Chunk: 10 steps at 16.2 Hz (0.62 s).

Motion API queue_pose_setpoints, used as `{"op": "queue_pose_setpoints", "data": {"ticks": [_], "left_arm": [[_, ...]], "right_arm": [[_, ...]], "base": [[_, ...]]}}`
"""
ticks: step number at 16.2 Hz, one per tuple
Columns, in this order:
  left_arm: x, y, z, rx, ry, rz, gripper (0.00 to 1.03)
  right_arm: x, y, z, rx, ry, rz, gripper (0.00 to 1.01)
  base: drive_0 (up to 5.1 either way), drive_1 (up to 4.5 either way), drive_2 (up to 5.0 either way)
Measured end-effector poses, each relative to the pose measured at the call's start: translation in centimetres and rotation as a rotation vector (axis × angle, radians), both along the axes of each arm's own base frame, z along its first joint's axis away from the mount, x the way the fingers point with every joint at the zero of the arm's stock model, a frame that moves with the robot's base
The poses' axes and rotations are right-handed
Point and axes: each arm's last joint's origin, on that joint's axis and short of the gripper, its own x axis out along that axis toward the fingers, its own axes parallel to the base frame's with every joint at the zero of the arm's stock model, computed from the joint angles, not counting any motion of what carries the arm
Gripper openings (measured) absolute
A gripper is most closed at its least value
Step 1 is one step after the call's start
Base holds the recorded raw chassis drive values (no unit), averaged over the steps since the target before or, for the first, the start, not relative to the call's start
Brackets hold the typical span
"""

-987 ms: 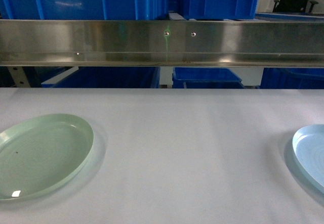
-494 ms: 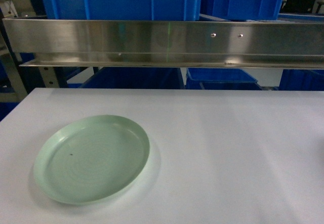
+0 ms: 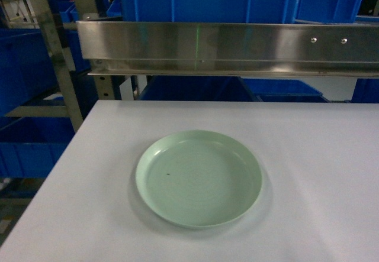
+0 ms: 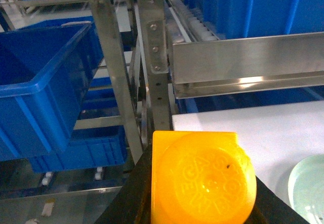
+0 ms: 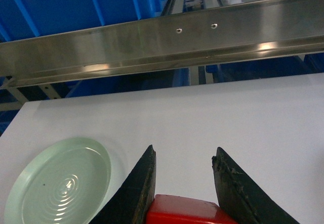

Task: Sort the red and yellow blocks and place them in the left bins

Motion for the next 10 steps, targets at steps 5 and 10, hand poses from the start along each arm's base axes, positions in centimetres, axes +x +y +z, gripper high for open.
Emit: {"op": "queue_pose_setpoints", "data": {"ticks": [5,10], "left_arm": [[0.00,0.02,-0.04,0.000,0.003,0.002,0.27],[0.01,0.02,0.00,0.000,0.000,0.002,0.27]], "right_arm": [[0.02,0.00,-0.02,0.000,0.001,0.000,0.28],[0.02,0.00,-0.02,0.000,0.000,0.000,0.28]], "base": [[-5.0,2.45,2.5],[-5.0,2.45,2.4]]}}
